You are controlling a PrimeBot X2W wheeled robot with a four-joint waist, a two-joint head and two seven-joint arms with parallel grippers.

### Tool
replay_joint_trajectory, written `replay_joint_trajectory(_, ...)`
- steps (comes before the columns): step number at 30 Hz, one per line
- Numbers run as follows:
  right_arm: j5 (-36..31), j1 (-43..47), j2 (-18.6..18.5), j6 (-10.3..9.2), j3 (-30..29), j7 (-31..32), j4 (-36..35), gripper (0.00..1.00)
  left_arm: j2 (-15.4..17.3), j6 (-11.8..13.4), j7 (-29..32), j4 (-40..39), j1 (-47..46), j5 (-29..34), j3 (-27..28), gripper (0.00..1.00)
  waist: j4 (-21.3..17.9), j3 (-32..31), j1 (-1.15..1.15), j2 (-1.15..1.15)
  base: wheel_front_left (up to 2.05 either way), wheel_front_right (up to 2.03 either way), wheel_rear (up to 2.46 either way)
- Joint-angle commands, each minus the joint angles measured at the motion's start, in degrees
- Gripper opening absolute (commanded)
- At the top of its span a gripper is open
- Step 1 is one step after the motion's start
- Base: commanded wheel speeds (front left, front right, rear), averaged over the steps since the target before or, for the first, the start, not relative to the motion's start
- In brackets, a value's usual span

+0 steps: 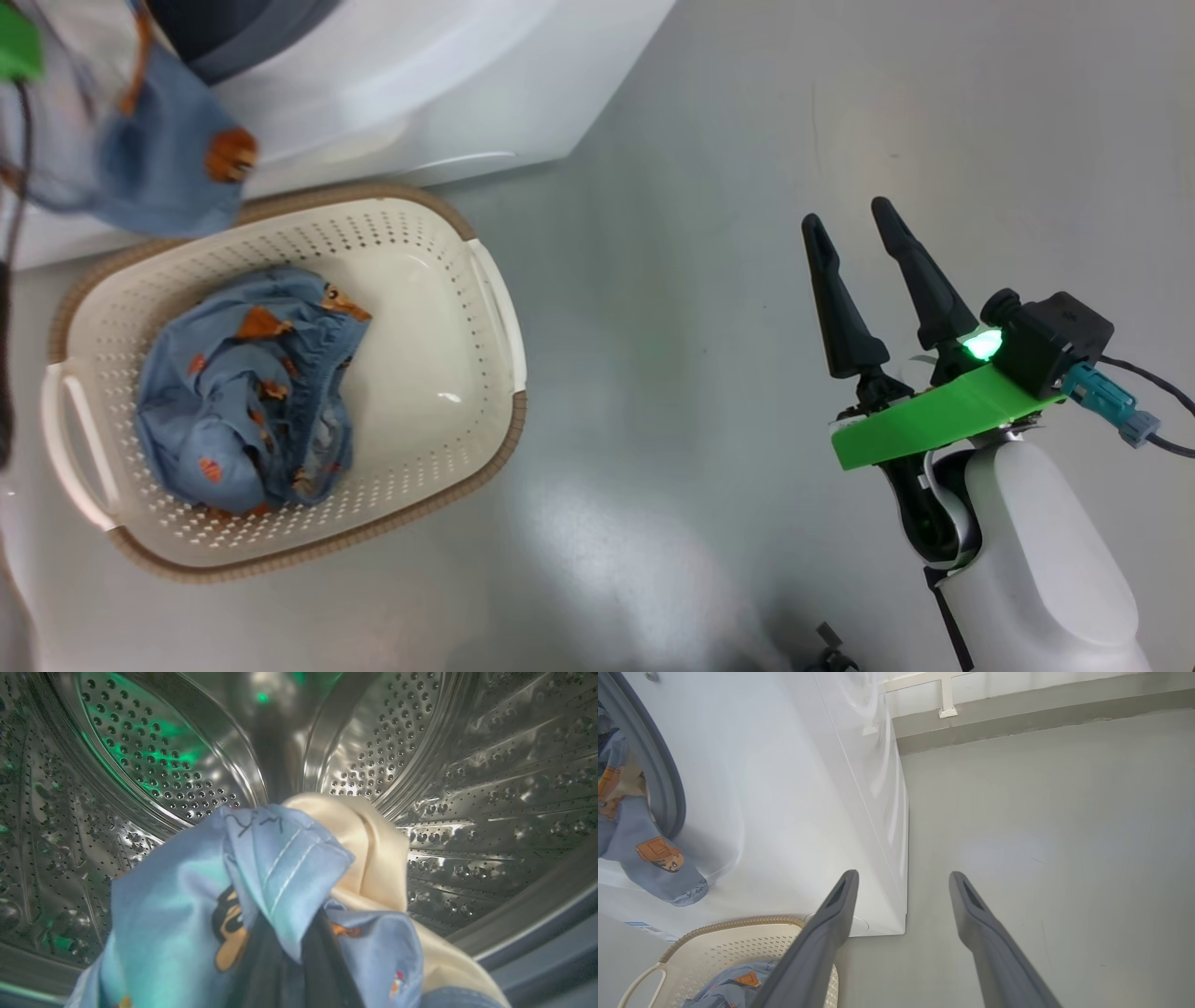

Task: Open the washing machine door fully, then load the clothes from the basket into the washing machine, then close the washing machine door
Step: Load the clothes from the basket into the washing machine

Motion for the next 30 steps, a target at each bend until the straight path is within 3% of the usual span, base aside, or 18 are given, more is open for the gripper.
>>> replay_joint_trajectory(1,0.2,0.2,0.0,0.09,1.2,-0.7,-1.1,1.00,3.1,-0.3,-1.8,0.5,-3.1,1.1,0.4,0.00,-0.8,0.8,0.00,0.00,0.00,0.00,0.00)
replay_joint_trajectory(6,0.5,0.3,0.2,0.09,1.0,-0.7,-1.2,1.00,4.2,0.3,-5.6,3.9,-8.2,3.3,0.8,0.00,-1.8,1.6,0.00,0.00,0.00,0.00,0.00)
replay_joint_trajectory(13,0.3,0.2,0.4,0.09,0.4,-0.7,-1.4,1.00,3.0,0.8,-6.1,0.5,-8.5,5.8,4.8,0.00,-2.1,2.6,0.00,0.00,0.00,0.00,0.00)
replay_joint_trajectory(14,0.2,0.2,0.5,0.09,0.4,-0.7,-1.3,1.00,2.5,0.7,-6.1,2.3,-8.2,5.7,4.9,0.68,-2.0,2.5,0.00,0.00,0.00,0.00,0.00)
replay_joint_trajectory(15,0.1,0.1,0.5,0.09,0.5,-0.7,-1.3,1.00,2.1,0.5,-6.1,3.9,-8.2,5.7,4.8,1.00,-1.9,2.4,0.00,0.00,0.00,0.00,0.00)
replay_joint_trajectory(24,-0.1,0.3,0.8,0.09,0.5,-0.7,-0.9,1.00,0.5,-0.8,-6.1,15.8,-11.0,6.4,2.1,1.00,-1.0,1.5,0.00,0.00,0.00,0.00,0.00)
replay_joint_trajectory(30,0.0,0.4,0.9,0.09,0.4,-0.7,-0.8,1.00,-0.1,-1.2,-6.1,15.9,-10.5,6.4,1.8,1.00,-0.5,1.0,0.00,0.00,0.00,0.00,0.00)
